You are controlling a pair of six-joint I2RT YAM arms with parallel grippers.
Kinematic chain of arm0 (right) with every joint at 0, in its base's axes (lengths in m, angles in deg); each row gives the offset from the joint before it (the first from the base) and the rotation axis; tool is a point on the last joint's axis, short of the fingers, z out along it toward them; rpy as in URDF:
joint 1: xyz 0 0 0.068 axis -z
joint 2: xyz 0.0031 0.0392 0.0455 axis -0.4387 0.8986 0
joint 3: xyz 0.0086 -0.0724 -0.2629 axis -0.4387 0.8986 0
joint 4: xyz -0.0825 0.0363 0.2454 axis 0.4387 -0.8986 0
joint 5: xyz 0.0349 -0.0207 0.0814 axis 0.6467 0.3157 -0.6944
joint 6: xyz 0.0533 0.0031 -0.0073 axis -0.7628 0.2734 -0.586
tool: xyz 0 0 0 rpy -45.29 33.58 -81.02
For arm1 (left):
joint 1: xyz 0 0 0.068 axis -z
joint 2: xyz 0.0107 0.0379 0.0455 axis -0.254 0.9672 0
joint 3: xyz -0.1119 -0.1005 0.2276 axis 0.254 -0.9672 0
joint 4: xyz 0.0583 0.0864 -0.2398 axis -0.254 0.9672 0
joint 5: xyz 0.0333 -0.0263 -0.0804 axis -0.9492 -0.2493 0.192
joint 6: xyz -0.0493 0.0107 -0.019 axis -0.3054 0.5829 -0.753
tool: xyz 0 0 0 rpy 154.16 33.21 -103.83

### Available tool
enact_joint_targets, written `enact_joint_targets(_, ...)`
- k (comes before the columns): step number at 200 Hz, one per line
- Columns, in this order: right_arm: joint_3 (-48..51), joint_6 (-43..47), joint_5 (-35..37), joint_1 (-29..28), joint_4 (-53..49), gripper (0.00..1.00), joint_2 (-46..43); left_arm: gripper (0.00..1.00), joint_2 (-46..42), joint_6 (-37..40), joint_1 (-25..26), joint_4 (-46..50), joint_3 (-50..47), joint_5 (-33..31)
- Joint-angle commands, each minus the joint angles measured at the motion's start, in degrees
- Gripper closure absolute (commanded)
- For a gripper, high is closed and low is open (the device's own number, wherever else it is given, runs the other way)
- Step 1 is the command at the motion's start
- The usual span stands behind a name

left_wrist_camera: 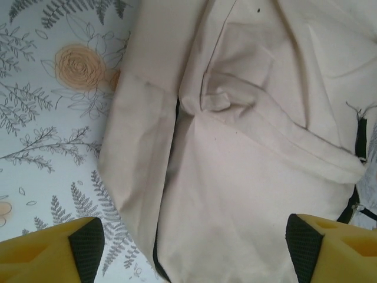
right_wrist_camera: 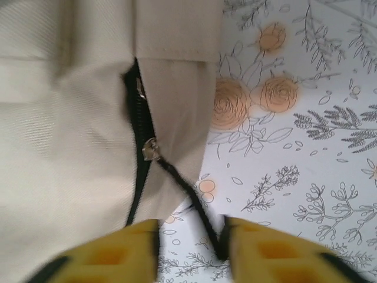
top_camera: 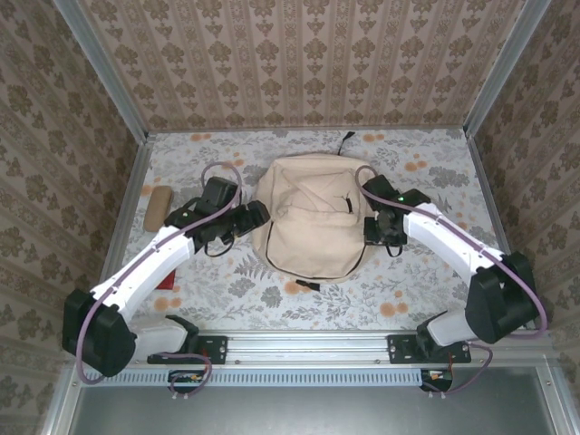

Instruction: Pack books, pencil case, and school supplies into a backpack

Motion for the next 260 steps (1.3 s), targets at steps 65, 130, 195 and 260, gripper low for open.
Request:
enact_joint_targets(65, -0.5, -7.5, -22.1, -1.8, 17.0, 0.33, -0.1, 0.23, 13.8, 10.6, 1.3, -8.8, 6.5, 11.6)
enact_joint_targets(130, -5.1, -7.6, -21.2, -6.0, 19.3, 0.38, 12.8, 0.50, 26.7, 12.8, 4.9, -8.1, 11.8, 13.5)
enact_joint_targets(195, -3.2, -6.4, -16.8, -8.5, 18.5, 0.39, 17.1, 0.54, 30.2, 12.6, 4.9, -3.8, 6.3, 8.5)
enact_joint_targets(260, 2.3, -9.5, -12.6, -14.5, 18.7, 0.39, 16.5, 0.54, 24.4, 9.1, 4.8, -5.7, -7.0, 7.5)
